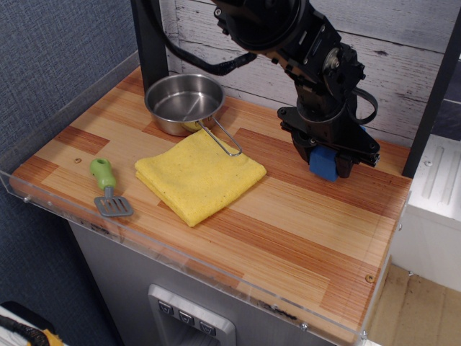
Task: Move the blue object to the top right corner of the table.
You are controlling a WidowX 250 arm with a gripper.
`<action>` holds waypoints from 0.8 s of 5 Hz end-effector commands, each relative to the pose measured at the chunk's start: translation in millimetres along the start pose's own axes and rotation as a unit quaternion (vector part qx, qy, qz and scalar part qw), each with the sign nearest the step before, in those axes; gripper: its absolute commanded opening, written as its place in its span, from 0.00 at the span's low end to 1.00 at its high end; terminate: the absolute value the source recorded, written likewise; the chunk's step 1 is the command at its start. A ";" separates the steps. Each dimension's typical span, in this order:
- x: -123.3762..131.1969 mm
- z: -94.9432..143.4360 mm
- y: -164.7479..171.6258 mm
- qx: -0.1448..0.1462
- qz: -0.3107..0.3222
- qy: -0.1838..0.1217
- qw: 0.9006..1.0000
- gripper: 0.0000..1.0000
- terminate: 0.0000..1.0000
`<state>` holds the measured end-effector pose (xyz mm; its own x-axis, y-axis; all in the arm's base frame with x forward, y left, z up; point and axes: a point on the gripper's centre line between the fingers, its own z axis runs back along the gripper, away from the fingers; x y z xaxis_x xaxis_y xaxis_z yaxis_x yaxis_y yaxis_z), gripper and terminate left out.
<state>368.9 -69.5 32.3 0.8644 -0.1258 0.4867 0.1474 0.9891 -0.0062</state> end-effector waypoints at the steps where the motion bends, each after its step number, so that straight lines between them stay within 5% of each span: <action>1: 1.4 9.6 -4.2 -0.005 -0.006 -0.022 1.000 0.00 0.00; 2: -0.3 9.6 -2.7 -0.001 -0.002 -0.011 1.000 1.00 0.00; 4: -3.1 15.3 -2.9 0.021 -0.003 -0.013 1.000 1.00 0.00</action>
<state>364.4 -72.1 30.2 0.8736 -0.1228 0.4710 0.1237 0.9919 0.0292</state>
